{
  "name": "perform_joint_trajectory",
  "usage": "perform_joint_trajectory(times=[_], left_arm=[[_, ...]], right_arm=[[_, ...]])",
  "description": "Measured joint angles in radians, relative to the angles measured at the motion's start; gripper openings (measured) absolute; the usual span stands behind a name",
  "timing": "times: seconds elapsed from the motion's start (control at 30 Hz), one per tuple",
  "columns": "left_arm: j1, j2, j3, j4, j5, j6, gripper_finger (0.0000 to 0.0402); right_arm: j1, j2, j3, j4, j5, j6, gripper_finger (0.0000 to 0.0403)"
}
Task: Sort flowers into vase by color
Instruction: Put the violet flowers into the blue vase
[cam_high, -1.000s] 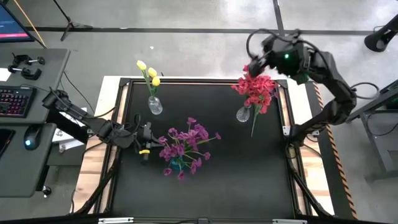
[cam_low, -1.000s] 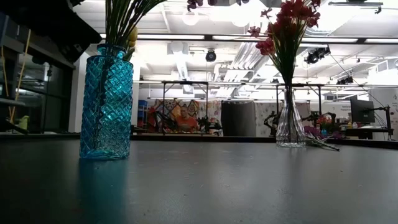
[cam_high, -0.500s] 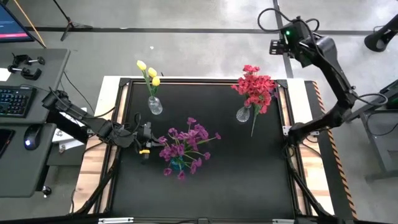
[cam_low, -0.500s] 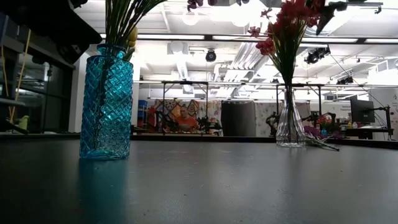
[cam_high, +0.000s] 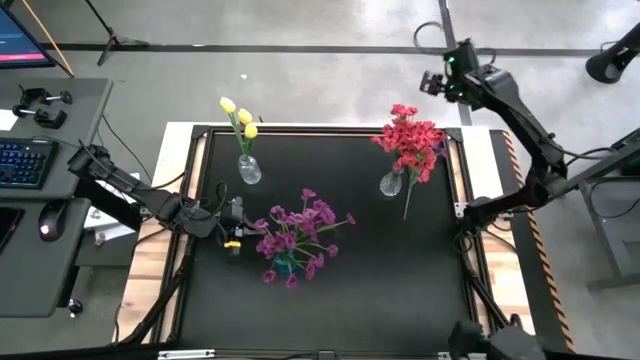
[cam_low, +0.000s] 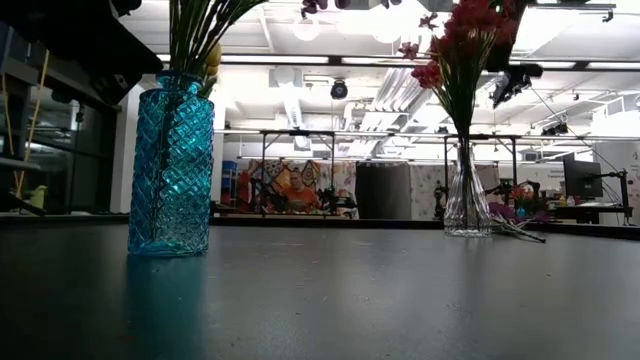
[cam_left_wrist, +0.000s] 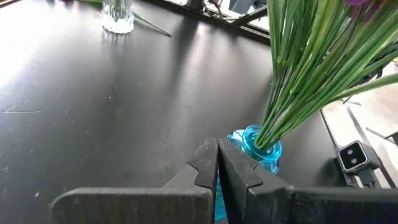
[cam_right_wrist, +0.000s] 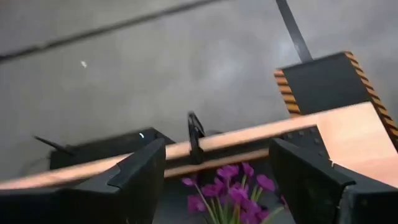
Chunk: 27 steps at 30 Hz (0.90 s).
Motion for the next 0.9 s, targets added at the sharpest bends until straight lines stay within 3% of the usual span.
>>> perform_joint_trajectory(times=[0.3,0.73,0.9], left_arm=[[0.0,0.0,0.0,-0.001,0.0,-0.024,0.0],[0.0,0.0,0.0,0.0,0.0,-0.026,0.0],[0.0,0.0,0.0,0.0,0.003,-0.062,0.0]], right_arm=[[0.001,0.001,-0.174,0.083,-0.023,0.006,0.0275],[-0.001,0.108,-0.183,-0.075,-0.106,0.049,0.0275],[-0.006,0.187,-0.183,-0.14,-0.206,0.01,0.0275]])
